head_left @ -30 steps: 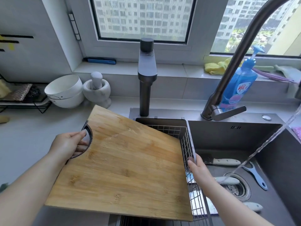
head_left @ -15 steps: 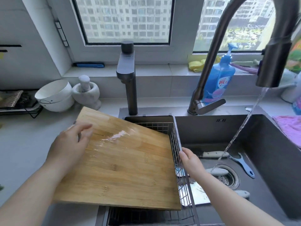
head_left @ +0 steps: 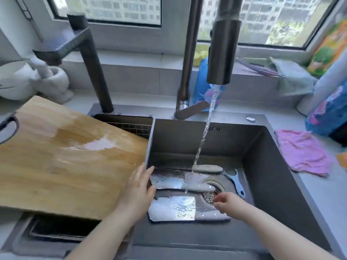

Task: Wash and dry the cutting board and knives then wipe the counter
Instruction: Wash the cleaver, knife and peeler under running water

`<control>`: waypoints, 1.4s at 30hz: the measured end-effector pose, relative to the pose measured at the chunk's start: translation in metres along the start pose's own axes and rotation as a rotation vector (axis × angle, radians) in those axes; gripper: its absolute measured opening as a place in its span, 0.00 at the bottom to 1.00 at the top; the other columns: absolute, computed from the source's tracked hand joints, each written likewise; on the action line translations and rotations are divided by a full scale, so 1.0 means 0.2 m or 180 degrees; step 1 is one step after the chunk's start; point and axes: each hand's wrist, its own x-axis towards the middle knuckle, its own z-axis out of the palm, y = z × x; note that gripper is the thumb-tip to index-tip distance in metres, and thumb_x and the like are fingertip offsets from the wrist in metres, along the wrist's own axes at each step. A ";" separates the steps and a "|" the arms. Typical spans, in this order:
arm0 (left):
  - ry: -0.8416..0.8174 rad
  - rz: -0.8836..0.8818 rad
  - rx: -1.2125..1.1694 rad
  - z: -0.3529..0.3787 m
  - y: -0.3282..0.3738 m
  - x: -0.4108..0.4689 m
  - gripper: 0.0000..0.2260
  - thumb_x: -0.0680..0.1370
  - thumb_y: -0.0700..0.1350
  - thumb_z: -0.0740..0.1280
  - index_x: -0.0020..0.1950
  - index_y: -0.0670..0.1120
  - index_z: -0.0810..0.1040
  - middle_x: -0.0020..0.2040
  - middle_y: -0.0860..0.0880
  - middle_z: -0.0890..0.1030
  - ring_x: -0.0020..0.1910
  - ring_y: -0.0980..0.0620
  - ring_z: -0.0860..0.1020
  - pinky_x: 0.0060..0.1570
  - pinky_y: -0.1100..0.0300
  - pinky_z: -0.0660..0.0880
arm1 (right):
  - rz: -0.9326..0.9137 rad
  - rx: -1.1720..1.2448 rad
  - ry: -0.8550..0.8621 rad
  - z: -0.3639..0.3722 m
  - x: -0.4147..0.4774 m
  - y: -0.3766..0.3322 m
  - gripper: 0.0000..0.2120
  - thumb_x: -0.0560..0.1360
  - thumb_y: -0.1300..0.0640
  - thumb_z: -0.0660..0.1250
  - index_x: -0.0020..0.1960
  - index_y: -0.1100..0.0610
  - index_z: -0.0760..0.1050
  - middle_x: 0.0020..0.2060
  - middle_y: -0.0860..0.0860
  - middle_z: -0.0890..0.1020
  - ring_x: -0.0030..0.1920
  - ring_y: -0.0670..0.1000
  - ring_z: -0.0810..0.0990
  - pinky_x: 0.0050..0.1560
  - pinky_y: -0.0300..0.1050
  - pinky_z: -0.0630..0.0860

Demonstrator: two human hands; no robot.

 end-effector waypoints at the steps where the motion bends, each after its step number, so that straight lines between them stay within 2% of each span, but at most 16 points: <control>1: 0.0015 -0.0125 0.0170 0.06 0.01 0.01 0.24 0.81 0.48 0.54 0.76 0.51 0.50 0.76 0.54 0.41 0.75 0.52 0.51 0.71 0.58 0.53 | 0.0058 -0.0161 -0.0189 0.00 0.03 0.05 0.13 0.77 0.56 0.61 0.60 0.57 0.73 0.48 0.52 0.76 0.46 0.49 0.74 0.42 0.36 0.71; 4: 0.0255 -0.0209 0.0686 0.16 0.01 0.05 0.26 0.81 0.47 0.54 0.76 0.48 0.47 0.76 0.51 0.40 0.76 0.51 0.48 0.72 0.59 0.47 | 0.0037 -0.0695 -0.0486 0.01 0.16 0.12 0.20 0.76 0.54 0.61 0.67 0.57 0.68 0.56 0.53 0.76 0.48 0.49 0.74 0.41 0.35 0.70; 6: 0.0499 -0.0117 0.0598 0.19 -0.02 0.07 0.24 0.78 0.39 0.60 0.73 0.42 0.61 0.76 0.44 0.55 0.73 0.46 0.60 0.71 0.56 0.52 | -0.0168 -0.1109 -0.0582 0.06 0.25 0.11 0.24 0.75 0.51 0.63 0.69 0.57 0.65 0.64 0.54 0.74 0.58 0.51 0.75 0.51 0.37 0.72; 8: 0.0803 0.0106 0.0790 0.23 -0.07 0.09 0.23 0.67 0.37 0.66 0.63 0.40 0.74 0.65 0.40 0.74 0.60 0.42 0.77 0.65 0.54 0.64 | -0.0498 -0.1635 -0.0660 0.14 0.31 0.09 0.26 0.75 0.49 0.64 0.69 0.57 0.64 0.67 0.55 0.70 0.66 0.53 0.70 0.62 0.42 0.68; 10: 0.0795 0.0235 0.1096 0.26 -0.10 0.10 0.24 0.63 0.42 0.65 0.59 0.41 0.74 0.59 0.40 0.79 0.57 0.42 0.77 0.60 0.54 0.62 | -0.0803 -0.2163 -0.0714 0.23 0.36 0.06 0.28 0.74 0.49 0.66 0.69 0.59 0.63 0.66 0.56 0.69 0.66 0.55 0.68 0.63 0.46 0.67; 14: 0.1014 0.0279 0.1259 0.28 -0.12 0.12 0.23 0.68 0.46 0.54 0.61 0.42 0.71 0.60 0.41 0.78 0.59 0.48 0.67 0.60 0.54 0.58 | -0.1013 -0.2627 -0.0519 0.32 0.42 0.02 0.24 0.74 0.54 0.65 0.66 0.60 0.63 0.63 0.58 0.71 0.64 0.56 0.70 0.59 0.48 0.69; 19: 0.1013 0.0241 0.1213 0.27 -0.11 0.11 0.22 0.68 0.46 0.54 0.61 0.43 0.69 0.60 0.41 0.78 0.58 0.49 0.67 0.60 0.55 0.59 | -0.0849 -0.2883 -0.0367 0.33 0.46 0.04 0.18 0.74 0.58 0.61 0.64 0.60 0.68 0.62 0.57 0.75 0.63 0.56 0.73 0.60 0.46 0.69; 25: 0.1028 0.0177 0.1370 0.27 -0.12 0.11 0.22 0.68 0.46 0.54 0.61 0.43 0.69 0.60 0.42 0.78 0.58 0.48 0.72 0.60 0.56 0.59 | -0.0880 -0.2781 -0.0737 0.27 0.44 0.02 0.14 0.73 0.57 0.60 0.58 0.56 0.75 0.59 0.56 0.78 0.61 0.57 0.74 0.58 0.43 0.71; 29: 0.1044 0.0143 0.1430 0.27 -0.10 0.11 0.21 0.65 0.42 0.65 0.58 0.41 0.76 0.58 0.41 0.80 0.53 0.42 0.80 0.61 0.54 0.66 | -0.0665 -0.2405 -0.1004 0.16 0.36 -0.01 0.11 0.74 0.56 0.60 0.55 0.56 0.73 0.53 0.55 0.79 0.56 0.57 0.77 0.49 0.41 0.72; 31: 0.0857 0.0059 0.1199 0.26 -0.08 0.10 0.24 0.64 0.36 0.72 0.60 0.39 0.77 0.61 0.39 0.77 0.56 0.40 0.79 0.61 0.51 0.67 | -0.0682 -0.2127 -0.1163 0.10 0.29 -0.03 0.08 0.73 0.57 0.63 0.53 0.53 0.73 0.41 0.50 0.77 0.46 0.53 0.76 0.39 0.38 0.69; 33: 0.0729 -0.0050 0.0944 0.25 -0.08 0.09 0.27 0.63 0.34 0.75 0.62 0.38 0.76 0.64 0.38 0.75 0.59 0.38 0.76 0.61 0.49 0.62 | -0.0574 -0.1745 -0.1222 0.04 0.22 -0.06 0.13 0.73 0.57 0.65 0.57 0.55 0.72 0.33 0.46 0.73 0.33 0.49 0.74 0.33 0.36 0.68; 36: 0.0721 0.0032 0.1005 0.24 -0.07 0.08 0.29 0.59 0.35 0.78 0.58 0.36 0.77 0.61 0.36 0.76 0.53 0.37 0.79 0.55 0.44 0.72 | -0.0490 -0.1576 -0.1065 -0.05 0.11 -0.11 0.10 0.73 0.54 0.65 0.52 0.55 0.69 0.29 0.44 0.72 0.26 0.44 0.70 0.28 0.36 0.66; 37: 0.0676 0.0053 0.0854 0.22 -0.05 0.07 0.28 0.63 0.36 0.77 0.62 0.37 0.75 0.65 0.37 0.73 0.57 0.37 0.77 0.58 0.44 0.71 | -0.0476 -0.1563 -0.0997 -0.08 0.07 -0.14 0.11 0.73 0.54 0.65 0.54 0.54 0.70 0.29 0.44 0.72 0.26 0.44 0.70 0.27 0.36 0.66; 39: 0.0618 0.0013 0.0720 0.20 -0.02 0.07 0.25 0.76 0.41 0.64 0.72 0.42 0.62 0.75 0.43 0.56 0.70 0.44 0.64 0.70 0.52 0.57 | -0.0460 -0.1639 -0.0815 -0.14 -0.01 -0.18 0.15 0.73 0.53 0.65 0.57 0.56 0.72 0.28 0.44 0.72 0.26 0.44 0.70 0.28 0.36 0.66; 40: 0.0659 0.0041 0.0742 0.21 -0.03 0.07 0.24 0.79 0.43 0.60 0.74 0.45 0.58 0.76 0.46 0.51 0.72 0.46 0.60 0.72 0.54 0.53 | -0.0448 -0.1706 -0.0696 -0.15 -0.04 -0.19 0.14 0.72 0.53 0.65 0.56 0.57 0.73 0.28 0.44 0.72 0.25 0.44 0.69 0.27 0.36 0.65; 42: 0.0700 0.0080 0.0700 0.21 -0.03 0.06 0.20 0.76 0.39 0.63 0.68 0.42 0.69 0.74 0.42 0.61 0.68 0.42 0.68 0.68 0.50 0.61 | -0.0422 -0.1833 -0.0342 -0.16 -0.11 -0.20 0.07 0.72 0.53 0.64 0.41 0.57 0.71 0.28 0.46 0.69 0.26 0.47 0.69 0.26 0.37 0.62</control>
